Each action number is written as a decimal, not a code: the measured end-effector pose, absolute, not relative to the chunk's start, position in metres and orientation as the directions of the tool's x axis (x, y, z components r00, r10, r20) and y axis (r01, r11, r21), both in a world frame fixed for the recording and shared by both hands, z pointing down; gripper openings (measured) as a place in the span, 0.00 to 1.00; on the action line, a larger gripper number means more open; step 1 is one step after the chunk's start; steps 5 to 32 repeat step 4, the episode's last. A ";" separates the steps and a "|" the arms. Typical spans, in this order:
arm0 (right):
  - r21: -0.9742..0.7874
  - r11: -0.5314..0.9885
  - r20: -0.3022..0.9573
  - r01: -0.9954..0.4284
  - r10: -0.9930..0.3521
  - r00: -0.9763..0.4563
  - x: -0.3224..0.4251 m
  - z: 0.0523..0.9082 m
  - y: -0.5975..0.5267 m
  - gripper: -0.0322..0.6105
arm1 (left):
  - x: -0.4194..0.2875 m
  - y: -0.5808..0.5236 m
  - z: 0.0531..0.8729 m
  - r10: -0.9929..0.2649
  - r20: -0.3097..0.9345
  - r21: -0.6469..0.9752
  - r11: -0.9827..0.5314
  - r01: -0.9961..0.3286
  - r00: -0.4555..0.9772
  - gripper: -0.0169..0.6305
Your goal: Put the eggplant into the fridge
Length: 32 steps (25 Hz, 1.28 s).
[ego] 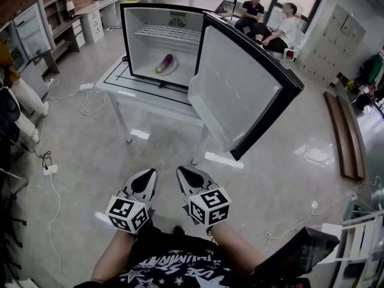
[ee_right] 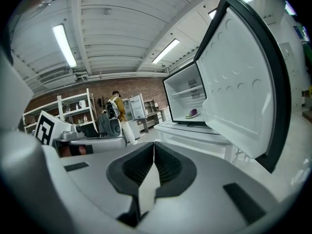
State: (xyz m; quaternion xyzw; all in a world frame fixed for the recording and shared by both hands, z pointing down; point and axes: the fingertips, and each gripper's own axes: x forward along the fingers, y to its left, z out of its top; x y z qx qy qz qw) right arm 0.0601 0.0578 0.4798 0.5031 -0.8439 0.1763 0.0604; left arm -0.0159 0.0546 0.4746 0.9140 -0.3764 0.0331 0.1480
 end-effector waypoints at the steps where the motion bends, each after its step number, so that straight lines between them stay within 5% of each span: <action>1: -0.238 0.430 0.281 -0.871 -0.828 -0.485 0.062 0.481 0.060 0.07 | -0.014 0.057 0.474 -0.678 0.172 0.244 -0.674 -0.698 0.714 0.04; 32: -0.242 0.431 0.287 -0.869 -0.824 -0.488 0.066 0.482 0.068 0.07 | -0.011 0.065 0.472 -0.683 0.171 0.243 -0.670 -0.702 0.711 0.04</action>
